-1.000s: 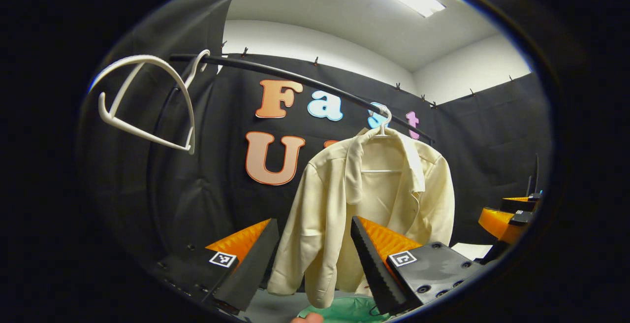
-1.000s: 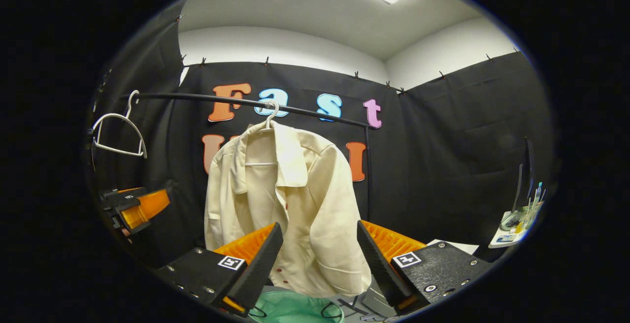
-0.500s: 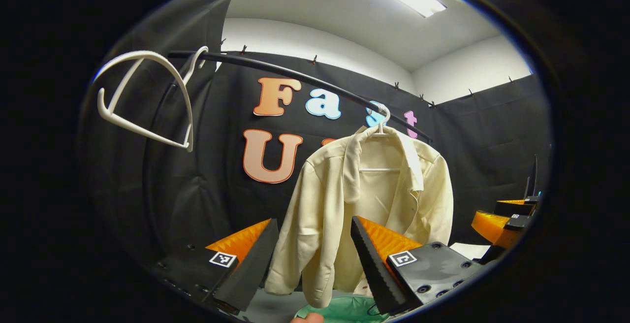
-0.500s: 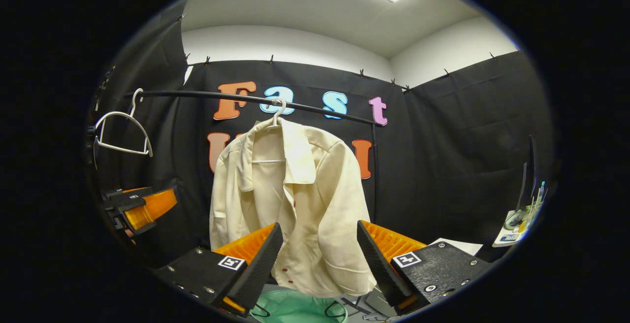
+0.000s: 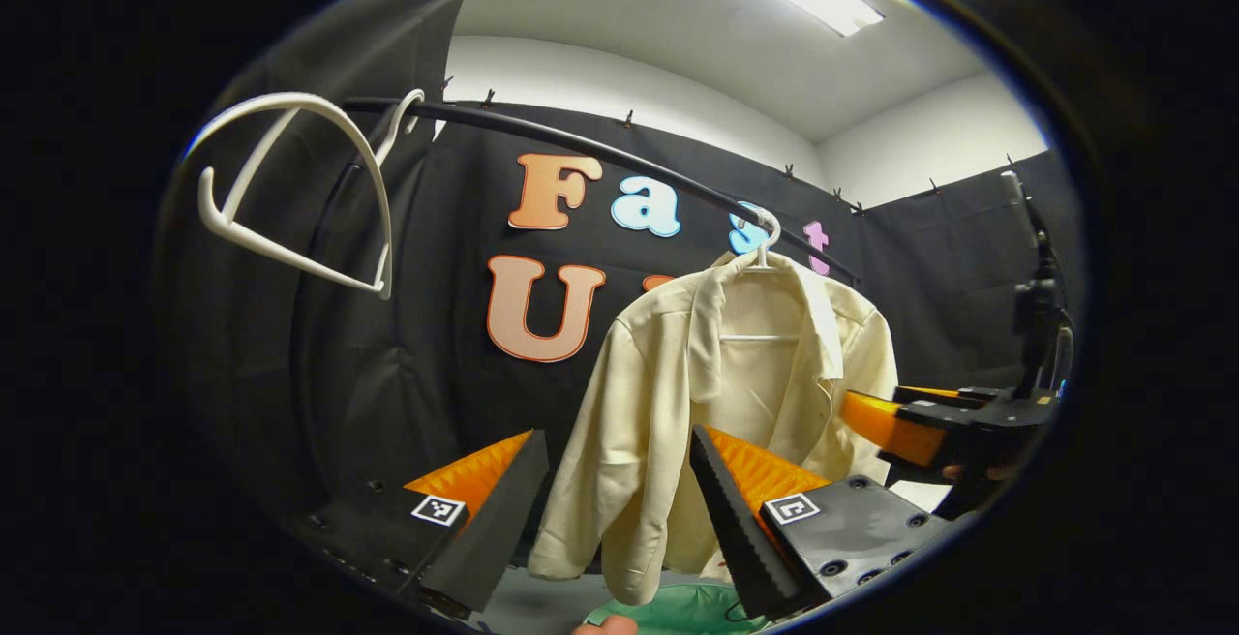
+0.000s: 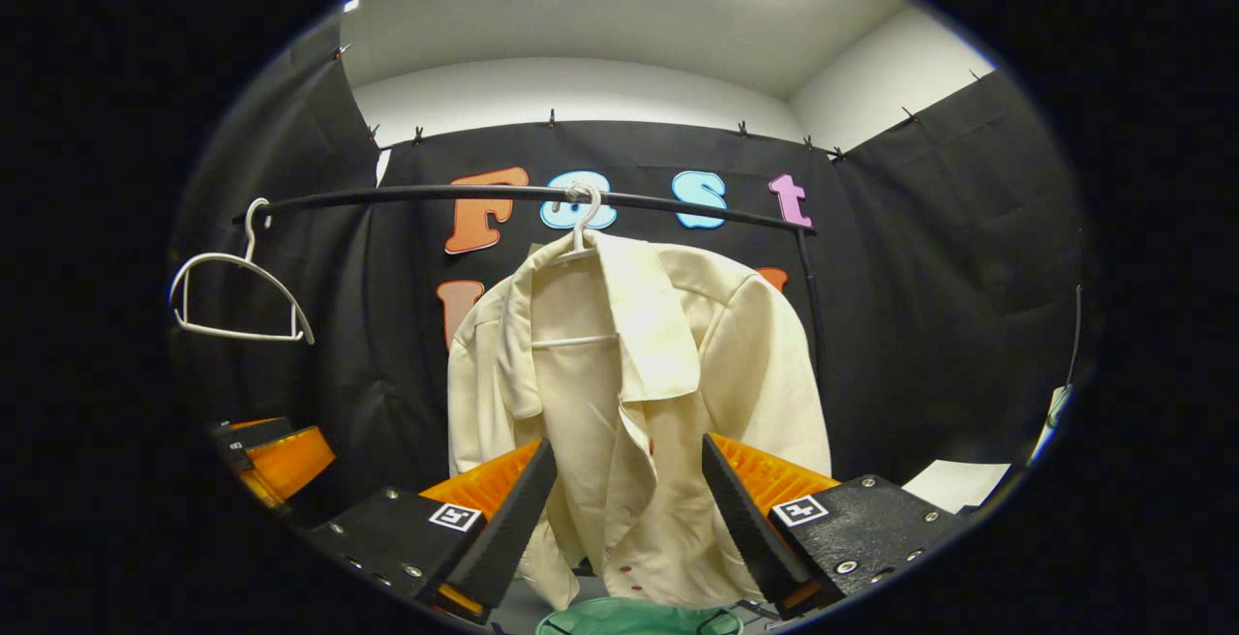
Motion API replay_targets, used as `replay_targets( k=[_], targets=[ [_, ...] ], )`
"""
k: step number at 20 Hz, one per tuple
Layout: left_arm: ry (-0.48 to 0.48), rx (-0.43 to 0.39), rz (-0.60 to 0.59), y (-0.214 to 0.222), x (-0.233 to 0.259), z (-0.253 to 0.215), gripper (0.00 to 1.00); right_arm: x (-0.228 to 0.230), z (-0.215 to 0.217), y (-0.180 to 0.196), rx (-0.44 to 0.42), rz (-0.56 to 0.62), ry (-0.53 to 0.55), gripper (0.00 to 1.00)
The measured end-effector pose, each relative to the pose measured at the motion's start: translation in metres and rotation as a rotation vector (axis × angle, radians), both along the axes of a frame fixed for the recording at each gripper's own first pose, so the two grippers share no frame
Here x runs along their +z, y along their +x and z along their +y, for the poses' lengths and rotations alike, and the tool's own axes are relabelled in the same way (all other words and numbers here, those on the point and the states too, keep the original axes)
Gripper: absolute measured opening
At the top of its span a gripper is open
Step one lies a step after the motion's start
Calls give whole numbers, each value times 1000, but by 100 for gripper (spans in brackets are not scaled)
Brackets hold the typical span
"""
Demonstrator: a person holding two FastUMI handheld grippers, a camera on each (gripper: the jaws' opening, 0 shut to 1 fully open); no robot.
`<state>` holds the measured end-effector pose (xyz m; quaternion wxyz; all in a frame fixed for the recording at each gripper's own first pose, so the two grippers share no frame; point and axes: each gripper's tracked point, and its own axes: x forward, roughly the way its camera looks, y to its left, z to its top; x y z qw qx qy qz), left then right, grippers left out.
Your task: Grasp the clothes on the hanger with both hands and then place them into the laundry hamper below.
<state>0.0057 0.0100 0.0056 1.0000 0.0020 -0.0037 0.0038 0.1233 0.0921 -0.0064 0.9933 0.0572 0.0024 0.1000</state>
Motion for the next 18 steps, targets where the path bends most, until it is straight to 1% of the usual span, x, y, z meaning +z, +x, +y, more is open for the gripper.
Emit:
replay_targets(
  k=[2, 4, 7, 9, 10, 12, 13, 14, 15, 16, 17, 18],
  targets=[
    [6, 4, 0, 2, 1, 2, 96, -22, 7, 33, -19, 38, -17, 93],
    [11, 8, 1, 4, 1, 5, 96, -33, 12, 65, -52, 62, 2, 93],
    [13, 22, 6, 8, -2, 8, 96, -48, 4, 102, -139, 81, -9, 93],
    [16, 34, 4, 7, -3, 11, 97, -52, -9, 119, -185, 84, -45, 93],
    [18, 37, 3, 7, -5, 13, 96, -50, -16, 123, -197, 78, -58, 94],
    [17, 32, 0, 10, -6, 14, 96, -40, -32, 124, -198, 47, -72, 91],
    [16, 24, -1, 13, -7, 14, 96, -37, -38, 125, -191, 39, -81, 84],
    [16, 14, -1, 15, -8, 12, 96, -33, -45, 126, -187, 35, -93, 85],
    [15, 2, -4, 17, -8, 9, 96, -31, -52, 125, -180, 36, -107, 70],
    [13, -14, -7, 23, -8, 5, 96, -28, -56, 124, -169, 37, -116, 62],
    [10, -32, -7, 29, -9, 0, 96, -24, -59, 121, -151, 36, -125, 47],
    [6, -56, -7, 39, -11, -7, 96, -20, -60, 117, -138, 32, -136, 40]
  ],
)
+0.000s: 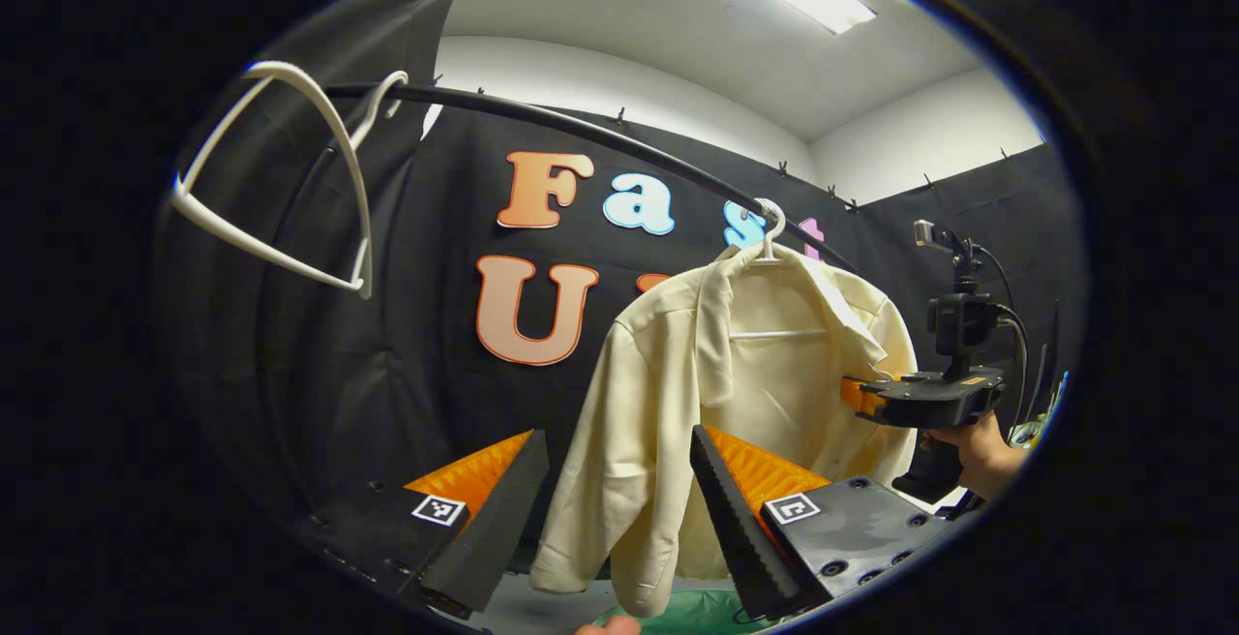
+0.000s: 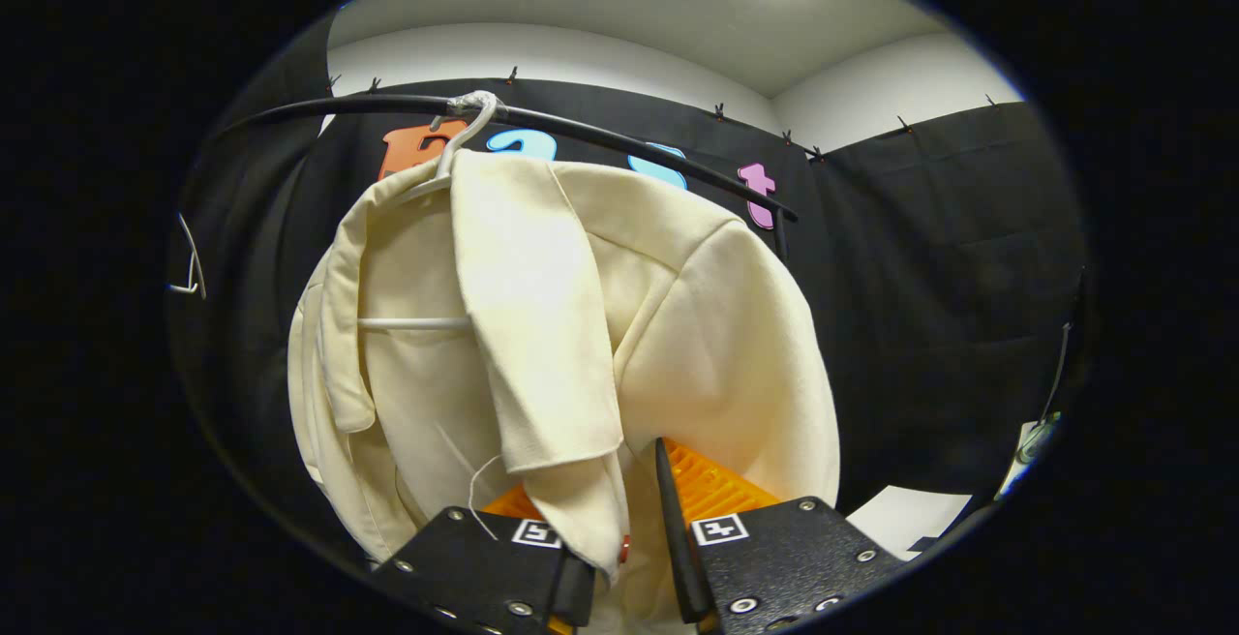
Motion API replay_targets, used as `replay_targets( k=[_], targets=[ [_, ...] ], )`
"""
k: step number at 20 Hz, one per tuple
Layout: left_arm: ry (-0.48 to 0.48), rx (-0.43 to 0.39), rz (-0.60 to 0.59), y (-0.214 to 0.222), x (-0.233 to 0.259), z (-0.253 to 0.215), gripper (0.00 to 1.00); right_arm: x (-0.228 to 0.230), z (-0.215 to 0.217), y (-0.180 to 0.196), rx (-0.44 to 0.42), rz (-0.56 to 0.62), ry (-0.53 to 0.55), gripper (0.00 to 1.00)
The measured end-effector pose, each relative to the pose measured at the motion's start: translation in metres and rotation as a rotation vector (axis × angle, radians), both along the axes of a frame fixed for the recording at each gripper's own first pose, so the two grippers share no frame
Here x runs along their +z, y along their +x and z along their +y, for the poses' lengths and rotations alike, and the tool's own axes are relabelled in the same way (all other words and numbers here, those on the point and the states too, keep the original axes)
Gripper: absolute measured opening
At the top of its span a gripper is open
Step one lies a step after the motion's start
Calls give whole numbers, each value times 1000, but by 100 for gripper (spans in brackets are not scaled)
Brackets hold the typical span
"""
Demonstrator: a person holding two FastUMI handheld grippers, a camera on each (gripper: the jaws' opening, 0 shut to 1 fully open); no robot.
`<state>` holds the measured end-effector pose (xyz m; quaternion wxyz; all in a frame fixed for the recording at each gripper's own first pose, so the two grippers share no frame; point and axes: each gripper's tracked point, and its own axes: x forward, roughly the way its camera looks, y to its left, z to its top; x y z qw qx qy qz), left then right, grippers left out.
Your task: Grasp the clothes on the hanger with both hands and then place them into the laundry hamper below.
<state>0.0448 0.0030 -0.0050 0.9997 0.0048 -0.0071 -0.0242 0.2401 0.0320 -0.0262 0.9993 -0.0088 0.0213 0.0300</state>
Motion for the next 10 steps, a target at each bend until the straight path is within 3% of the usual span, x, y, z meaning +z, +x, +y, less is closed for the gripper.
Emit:
replay_targets(
  k=[1, 3, 6, 10],
  targets=[
    [-4, -30, 1, 10, -2, -10, 96, 6, -2, -6, 7, -9, -15, 24],
    [-10, -90, -4, 32, -4, -34, 96, 16, -6, -17, 23, -25, -59, 11],
    [17, -101, -13, 74, -19, -58, 97, 26, 4, -31, 79, -40, -93, 10],
    [144, -81, -32, 127, -49, -65, 97, 24, 13, -41, 117, -23, -68, 10]
  ],
)
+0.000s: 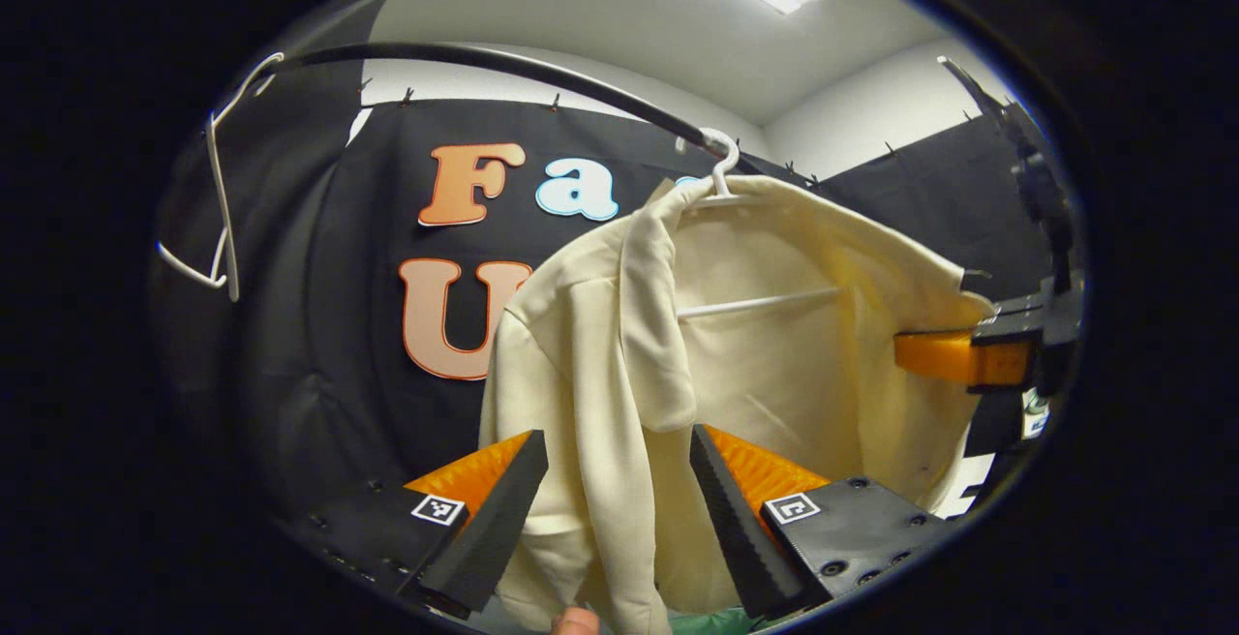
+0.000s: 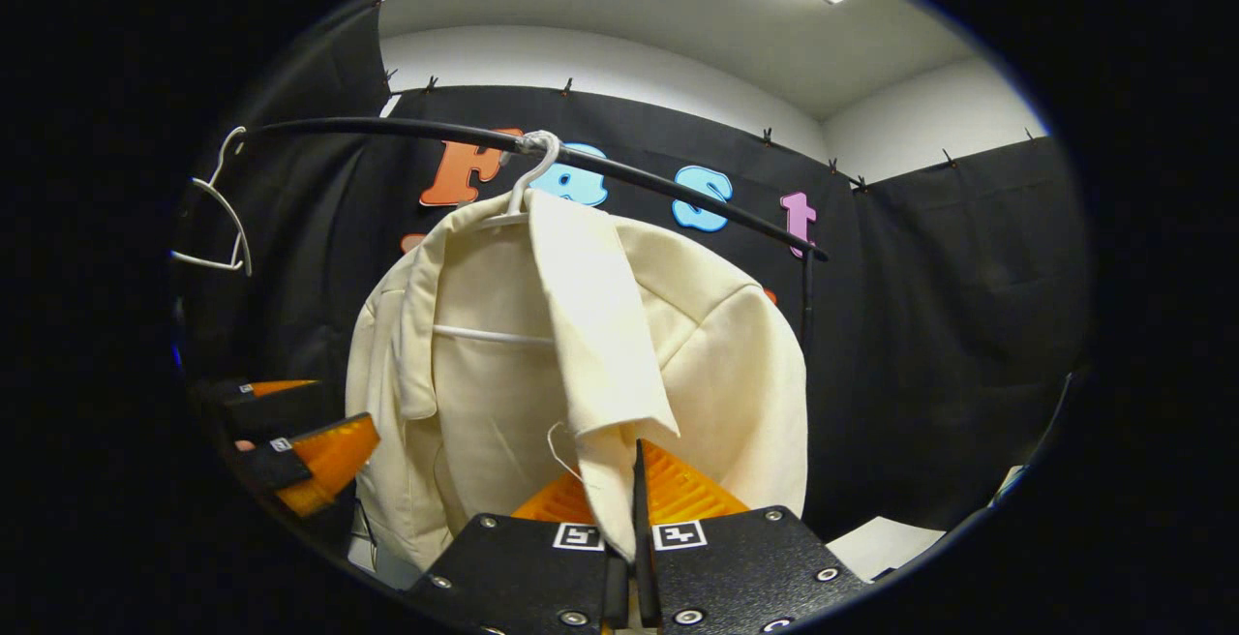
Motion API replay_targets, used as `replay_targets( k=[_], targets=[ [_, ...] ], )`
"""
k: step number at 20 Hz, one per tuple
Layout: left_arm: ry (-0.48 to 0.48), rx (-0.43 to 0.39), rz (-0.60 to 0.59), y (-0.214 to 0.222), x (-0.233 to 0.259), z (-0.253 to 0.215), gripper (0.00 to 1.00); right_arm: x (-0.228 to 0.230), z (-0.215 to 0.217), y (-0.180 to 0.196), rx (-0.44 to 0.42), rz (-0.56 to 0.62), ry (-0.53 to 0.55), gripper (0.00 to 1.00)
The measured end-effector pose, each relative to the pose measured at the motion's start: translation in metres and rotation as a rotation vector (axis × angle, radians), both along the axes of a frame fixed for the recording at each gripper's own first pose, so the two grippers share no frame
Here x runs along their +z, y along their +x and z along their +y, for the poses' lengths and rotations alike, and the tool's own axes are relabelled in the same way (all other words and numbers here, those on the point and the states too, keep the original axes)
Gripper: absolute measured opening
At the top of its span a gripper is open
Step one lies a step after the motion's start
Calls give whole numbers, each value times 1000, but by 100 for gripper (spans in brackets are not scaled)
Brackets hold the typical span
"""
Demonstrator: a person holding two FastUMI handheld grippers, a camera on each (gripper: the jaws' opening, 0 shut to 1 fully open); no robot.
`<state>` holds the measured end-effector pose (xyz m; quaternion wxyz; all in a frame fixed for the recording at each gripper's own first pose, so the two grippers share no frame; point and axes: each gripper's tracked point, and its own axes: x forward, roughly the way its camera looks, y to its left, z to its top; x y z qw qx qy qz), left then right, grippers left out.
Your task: Grasp the clothes on the hanger with both hands and then place them into the laundry hamper below.
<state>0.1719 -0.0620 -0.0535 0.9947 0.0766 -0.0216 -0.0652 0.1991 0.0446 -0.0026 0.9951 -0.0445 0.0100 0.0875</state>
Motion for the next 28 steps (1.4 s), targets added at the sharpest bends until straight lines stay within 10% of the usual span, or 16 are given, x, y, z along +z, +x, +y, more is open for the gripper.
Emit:
replay_targets(
  k=[9, 14, 16, 28],
  targets=[
    [143, 123, -60, 74, -10, 42, 93, 1, 6, -3, 17, 15, 25, 10],
    [141, 84, -97, 55, 12, 47, 22, 0, 2, -6, 19, 15, 8, 3],
    [121, 110, -115, 39, 27, 55, 9, -1, -2, -7, 16, 13, 11, 3],
    [264, 295, -303, -9, 151, 107, 9, 81, -65, -20, -112, -197, -8, 10]
  ],
)
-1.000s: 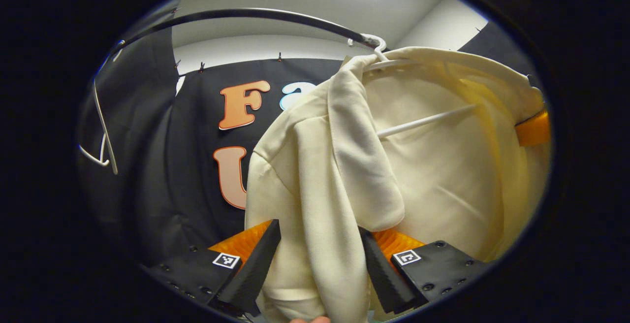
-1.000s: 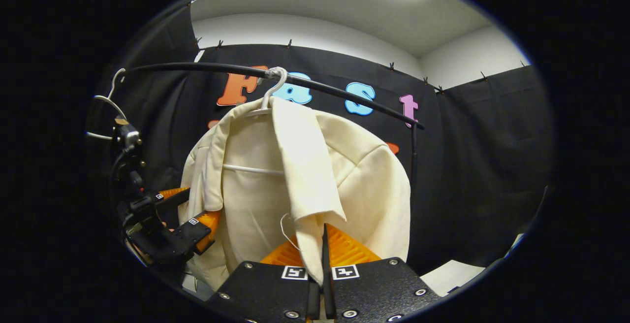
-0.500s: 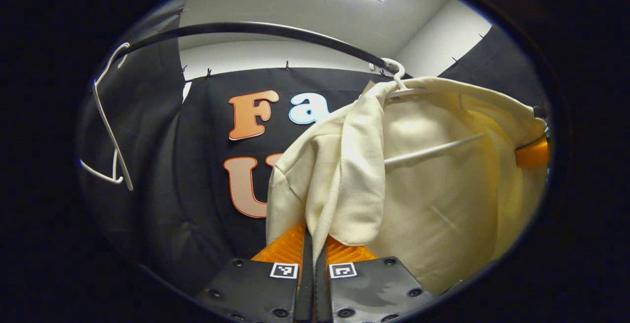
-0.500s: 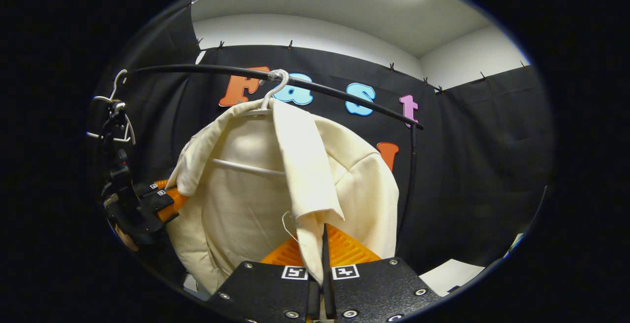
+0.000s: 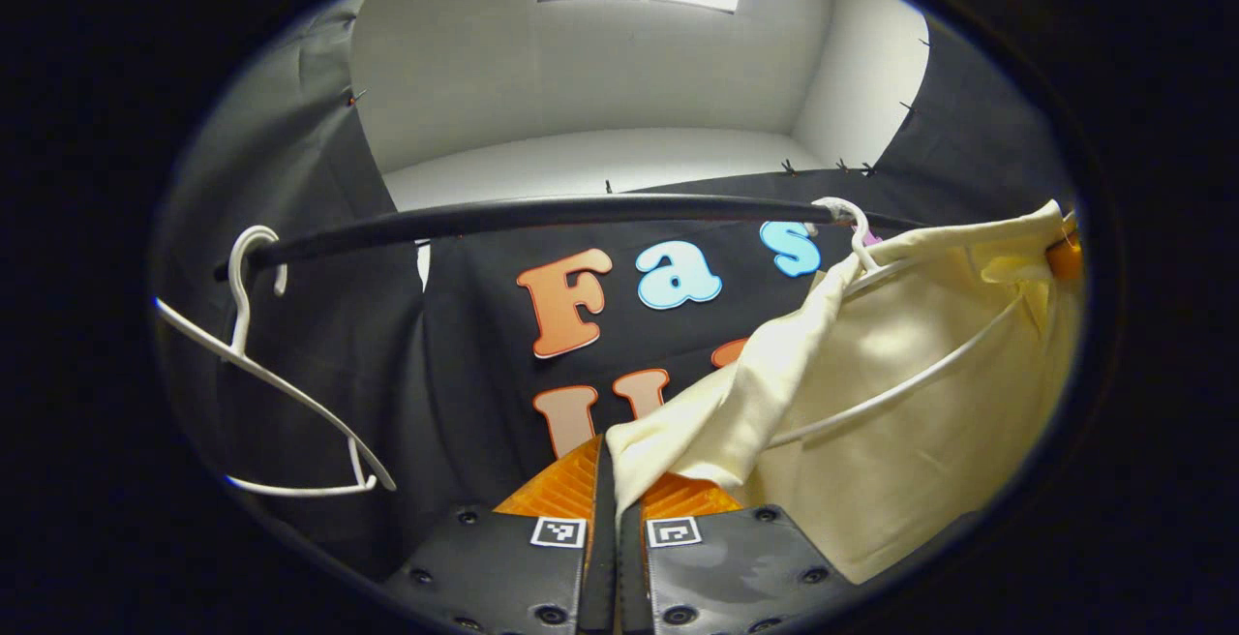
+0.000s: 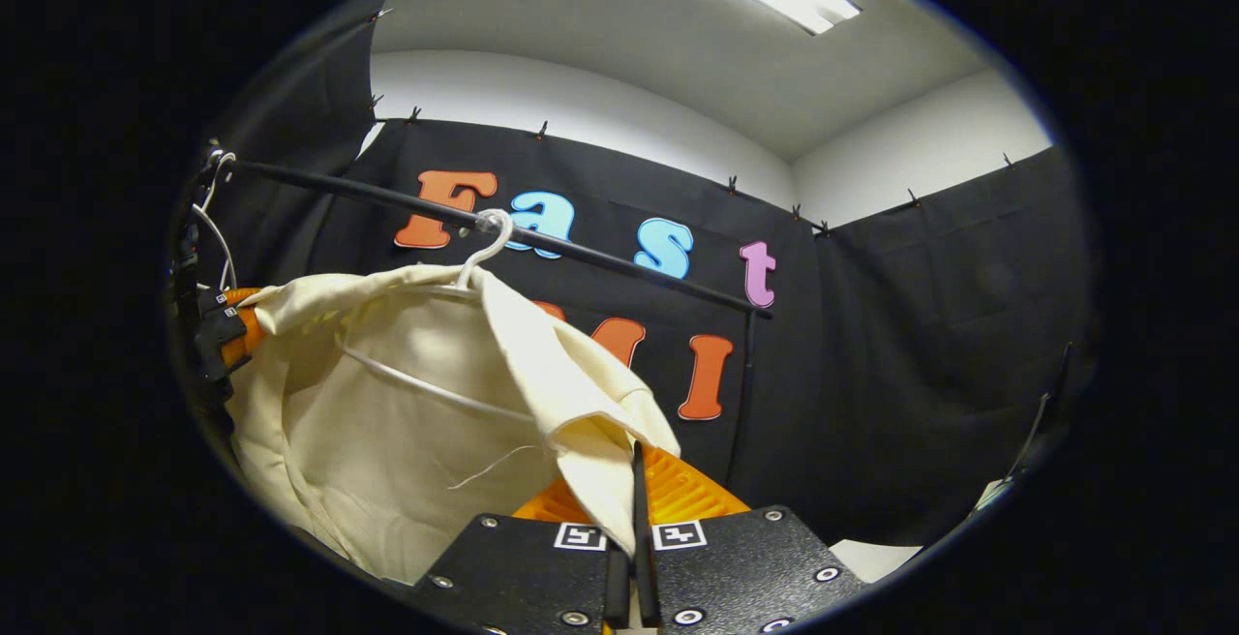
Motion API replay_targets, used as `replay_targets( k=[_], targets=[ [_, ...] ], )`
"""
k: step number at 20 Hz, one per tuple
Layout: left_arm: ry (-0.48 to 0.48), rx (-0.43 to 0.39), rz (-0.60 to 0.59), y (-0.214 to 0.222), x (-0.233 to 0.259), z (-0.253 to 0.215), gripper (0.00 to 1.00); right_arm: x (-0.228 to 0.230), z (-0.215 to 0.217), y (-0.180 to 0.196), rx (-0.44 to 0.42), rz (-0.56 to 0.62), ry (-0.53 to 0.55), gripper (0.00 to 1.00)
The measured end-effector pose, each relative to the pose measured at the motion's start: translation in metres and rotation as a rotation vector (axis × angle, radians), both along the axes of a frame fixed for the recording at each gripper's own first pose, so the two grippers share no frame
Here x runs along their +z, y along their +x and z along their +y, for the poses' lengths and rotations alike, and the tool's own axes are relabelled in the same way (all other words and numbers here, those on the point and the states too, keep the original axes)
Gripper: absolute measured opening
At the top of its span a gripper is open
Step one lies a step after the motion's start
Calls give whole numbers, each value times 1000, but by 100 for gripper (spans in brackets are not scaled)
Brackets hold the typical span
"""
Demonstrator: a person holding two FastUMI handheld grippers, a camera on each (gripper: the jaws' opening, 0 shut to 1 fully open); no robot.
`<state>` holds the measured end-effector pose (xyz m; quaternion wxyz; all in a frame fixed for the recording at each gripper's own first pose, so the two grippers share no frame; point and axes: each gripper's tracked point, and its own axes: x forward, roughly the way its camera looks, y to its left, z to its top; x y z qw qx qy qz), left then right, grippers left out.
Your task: Grasp the clothes on the hanger with both hands and then place them into the laundry hamper below.
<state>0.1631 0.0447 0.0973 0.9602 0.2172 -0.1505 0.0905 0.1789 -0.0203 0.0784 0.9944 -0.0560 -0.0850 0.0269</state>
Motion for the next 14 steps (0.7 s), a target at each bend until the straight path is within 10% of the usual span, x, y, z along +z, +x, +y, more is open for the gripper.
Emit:
replay_targets(
  k=[14],
  targets=[
    [-125, -5, -79, 96, 26, 24, 9, 102, -57, 94, -49, -162, -131, 2]
  ],
)
